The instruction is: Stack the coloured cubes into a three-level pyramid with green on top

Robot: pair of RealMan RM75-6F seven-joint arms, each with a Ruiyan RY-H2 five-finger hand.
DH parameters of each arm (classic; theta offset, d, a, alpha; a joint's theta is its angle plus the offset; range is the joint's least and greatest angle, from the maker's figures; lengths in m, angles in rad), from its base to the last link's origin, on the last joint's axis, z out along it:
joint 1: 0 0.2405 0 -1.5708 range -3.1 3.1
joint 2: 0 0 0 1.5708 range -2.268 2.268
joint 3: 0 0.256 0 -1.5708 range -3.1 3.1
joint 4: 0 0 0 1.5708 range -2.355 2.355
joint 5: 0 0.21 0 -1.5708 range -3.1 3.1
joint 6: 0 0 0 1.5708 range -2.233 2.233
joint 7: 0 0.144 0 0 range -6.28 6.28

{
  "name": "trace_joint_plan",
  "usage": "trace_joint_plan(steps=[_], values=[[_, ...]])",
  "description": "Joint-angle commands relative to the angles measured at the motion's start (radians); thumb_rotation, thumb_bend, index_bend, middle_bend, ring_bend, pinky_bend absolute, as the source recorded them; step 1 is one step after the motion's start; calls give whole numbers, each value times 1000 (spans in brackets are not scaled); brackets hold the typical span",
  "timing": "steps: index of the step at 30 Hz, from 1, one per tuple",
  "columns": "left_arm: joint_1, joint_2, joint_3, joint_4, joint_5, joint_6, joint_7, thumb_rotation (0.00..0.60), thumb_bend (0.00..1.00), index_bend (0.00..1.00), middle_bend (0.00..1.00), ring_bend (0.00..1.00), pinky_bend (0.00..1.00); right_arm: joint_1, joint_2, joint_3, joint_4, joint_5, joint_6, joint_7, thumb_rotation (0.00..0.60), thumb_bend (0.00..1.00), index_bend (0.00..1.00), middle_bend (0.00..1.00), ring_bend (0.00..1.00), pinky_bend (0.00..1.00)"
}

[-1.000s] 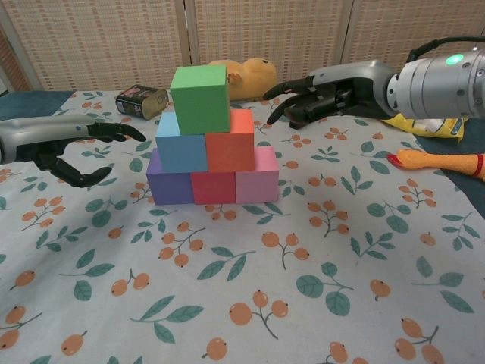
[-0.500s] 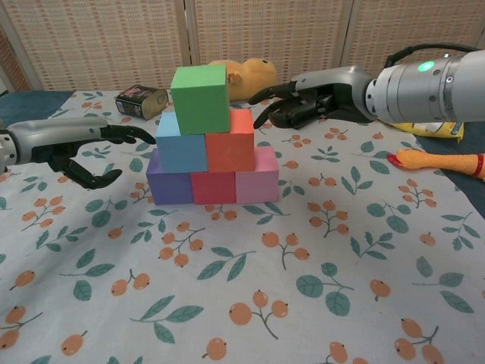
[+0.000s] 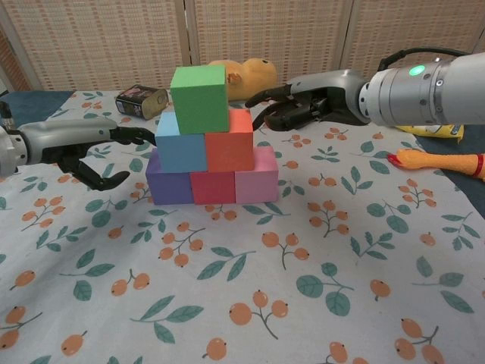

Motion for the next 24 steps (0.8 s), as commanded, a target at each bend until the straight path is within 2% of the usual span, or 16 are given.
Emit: trace_joint_plan(steps=[1,17,24], values=[[-3,-2,0,1,-1,-2,3,539,574,111,0,0,0,1,-2,-1,1,1,0,-1,420,577,0,155,0,0],[-5,1,5,4,-3,5,8,537,574,108,0,0,0,0,1,-11,-8,8,11,-13,419,578,0,155,0,0],[12,16,16,-4,1,26,6,539,573,108,0,0,0,-22,34,-10,-47,-1,42,-14,419,577,0,155,0,0]])
